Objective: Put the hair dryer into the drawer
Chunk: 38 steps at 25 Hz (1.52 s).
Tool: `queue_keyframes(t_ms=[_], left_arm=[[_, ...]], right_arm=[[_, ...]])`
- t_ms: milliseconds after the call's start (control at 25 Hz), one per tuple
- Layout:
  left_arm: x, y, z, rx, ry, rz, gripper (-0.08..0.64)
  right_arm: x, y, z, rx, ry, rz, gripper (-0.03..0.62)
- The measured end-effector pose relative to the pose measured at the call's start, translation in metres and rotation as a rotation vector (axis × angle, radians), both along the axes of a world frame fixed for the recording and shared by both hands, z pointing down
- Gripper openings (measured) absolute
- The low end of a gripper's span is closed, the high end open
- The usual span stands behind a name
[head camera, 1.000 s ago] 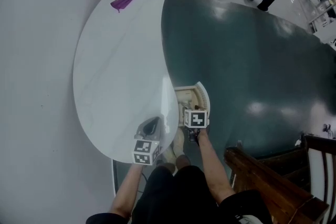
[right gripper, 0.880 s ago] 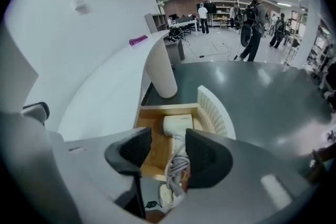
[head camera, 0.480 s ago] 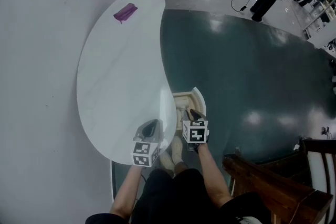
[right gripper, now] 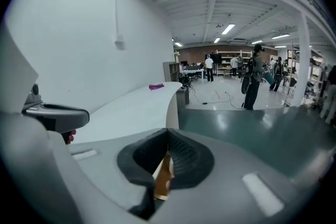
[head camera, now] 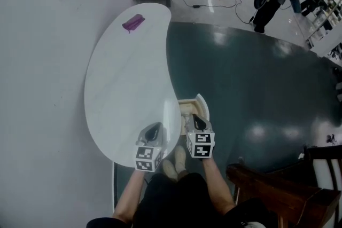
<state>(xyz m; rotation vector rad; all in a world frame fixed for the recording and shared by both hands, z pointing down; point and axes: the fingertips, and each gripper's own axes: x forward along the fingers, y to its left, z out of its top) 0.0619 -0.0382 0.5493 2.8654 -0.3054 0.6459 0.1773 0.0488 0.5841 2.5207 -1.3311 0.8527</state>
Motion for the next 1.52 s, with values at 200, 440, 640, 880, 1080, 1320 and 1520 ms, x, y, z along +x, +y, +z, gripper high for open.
queue_keyframes(t_ms=[200,440,640,880,1080,1320,1520], left_arm=[[-0.014,0.0,-0.025,0.028,0.034,-0.008,0.005],[-0.035,0.011,-0.057,0.061,0.077,-0.012,0.005],[-0.055,0.02,-0.079,0.082,0.111,-0.01,0.005],[-0.075,0.034,-0.099,0.107,0.149,0.001,0.005],[-0.096,0.04,-0.102,0.121,0.159,0.003,0.005],[-0.124,0.048,-0.11,0.152,0.172,0.007,0.005],[-0.135,0.047,-0.116,0.166,0.184,-0.002,0.005]], right_arm=[[-0.018,0.005,-0.037,0.069,0.087,-0.015,0.003],[-0.047,0.015,-0.077,0.133,0.15,-0.048,0.003],[-0.073,0.026,-0.098,0.155,0.184,-0.082,0.003],[-0.093,0.047,-0.121,0.199,0.189,-0.074,0.003],[-0.109,0.064,-0.13,0.215,0.213,-0.076,0.003],[-0.129,0.084,-0.138,0.224,0.246,-0.081,0.003],[-0.138,0.091,-0.143,0.249,0.245,-0.079,0.005]])
